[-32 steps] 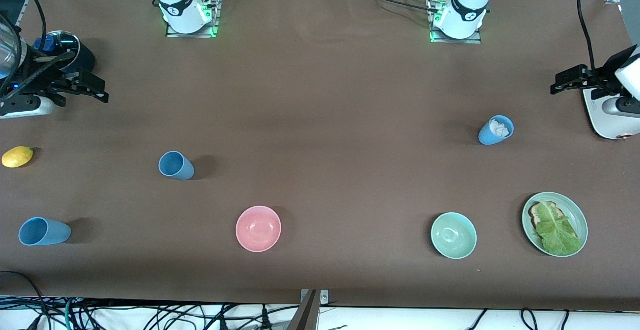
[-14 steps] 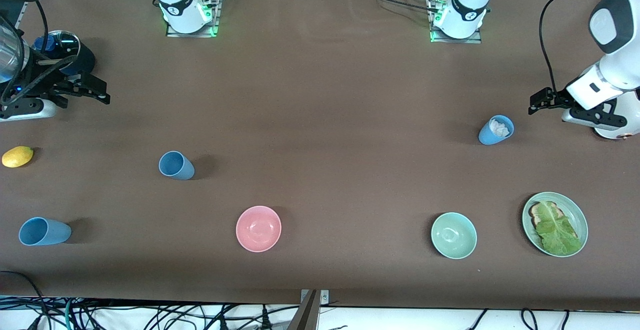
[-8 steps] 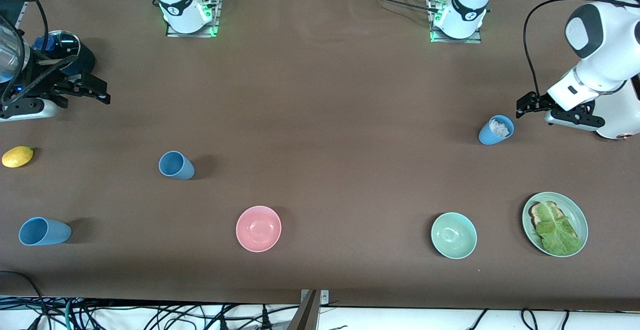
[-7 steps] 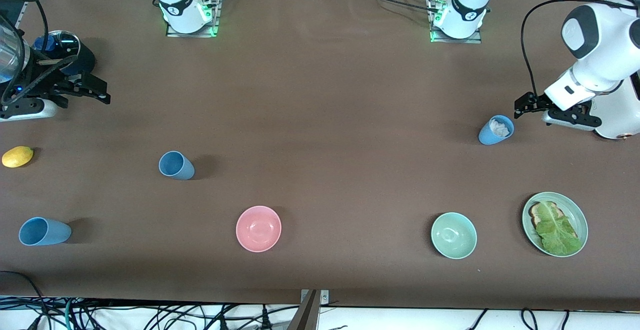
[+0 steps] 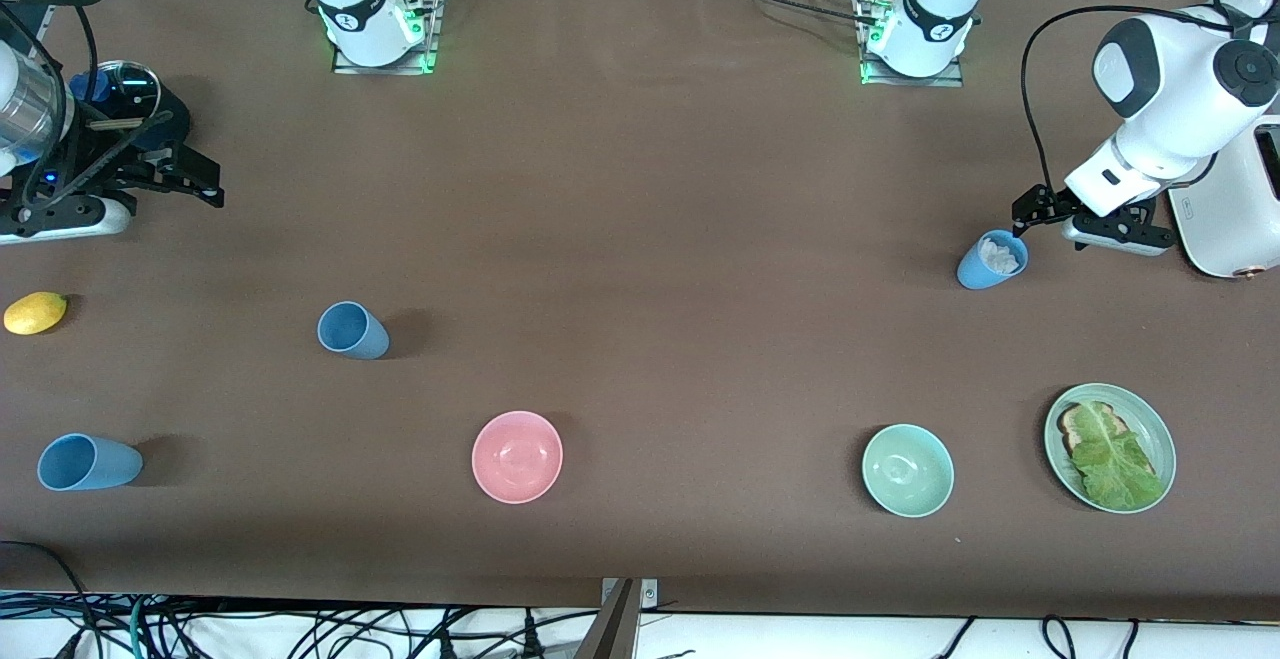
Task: Stack blue cups with both arms
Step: 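Lower the left gripper over the tissue-filled blue cup, then close the left gripper on the rim of the tissue cup, then move the tissue cup midtable with the left gripper while the right gripper advances, then grasp the empty blue cup with the right gripper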
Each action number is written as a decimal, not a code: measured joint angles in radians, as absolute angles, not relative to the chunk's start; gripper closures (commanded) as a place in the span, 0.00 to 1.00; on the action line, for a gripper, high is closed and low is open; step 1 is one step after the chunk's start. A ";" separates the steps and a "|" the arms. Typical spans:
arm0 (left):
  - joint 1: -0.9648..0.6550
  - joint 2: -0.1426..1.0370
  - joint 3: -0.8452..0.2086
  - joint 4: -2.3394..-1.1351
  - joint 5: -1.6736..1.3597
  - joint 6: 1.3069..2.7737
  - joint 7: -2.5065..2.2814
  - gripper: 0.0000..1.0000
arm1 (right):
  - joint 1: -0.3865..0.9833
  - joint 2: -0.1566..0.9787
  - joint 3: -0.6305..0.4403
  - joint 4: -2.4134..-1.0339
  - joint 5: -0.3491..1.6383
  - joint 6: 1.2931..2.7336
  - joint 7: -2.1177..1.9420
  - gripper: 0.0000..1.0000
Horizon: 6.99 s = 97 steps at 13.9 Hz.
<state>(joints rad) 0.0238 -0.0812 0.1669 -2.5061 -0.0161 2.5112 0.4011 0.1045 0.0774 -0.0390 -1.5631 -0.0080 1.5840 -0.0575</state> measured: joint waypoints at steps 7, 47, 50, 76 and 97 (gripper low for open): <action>0.029 -0.001 0.169 -2.524 -0.016 2.630 0.401 0.00 | 0.109 0.080 -0.039 -1.563 -0.008 1.582 -0.058 0.00; -0.010 -0.049 0.162 -2.397 -0.023 2.435 0.400 1.00 | 0.109 0.081 -0.045 -1.556 -0.008 1.571 -0.040 0.00; -0.039 -0.062 0.155 -2.220 -0.025 2.206 0.374 1.00 | 0.110 0.081 -0.044 -1.556 -0.008 1.572 -0.040 0.00; -0.598 0.356 -0.230 -1.648 0.010 2.042 -1.369 1.00 | 0.106 0.233 -0.046 -1.561 -0.003 1.714 -0.047 0.00; -0.639 0.655 -0.185 -1.631 0.199 2.339 -1.544 0.92 | 0.067 0.394 -0.053 -1.837 0.026 2.173 -0.111 0.01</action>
<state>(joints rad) -0.6394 0.6546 -0.1851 -1.6311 0.1993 2.3391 -1.5443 0.0674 0.3936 -0.0526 -1.8368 0.0263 2.1727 -0.1114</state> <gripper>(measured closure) 0.930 0.000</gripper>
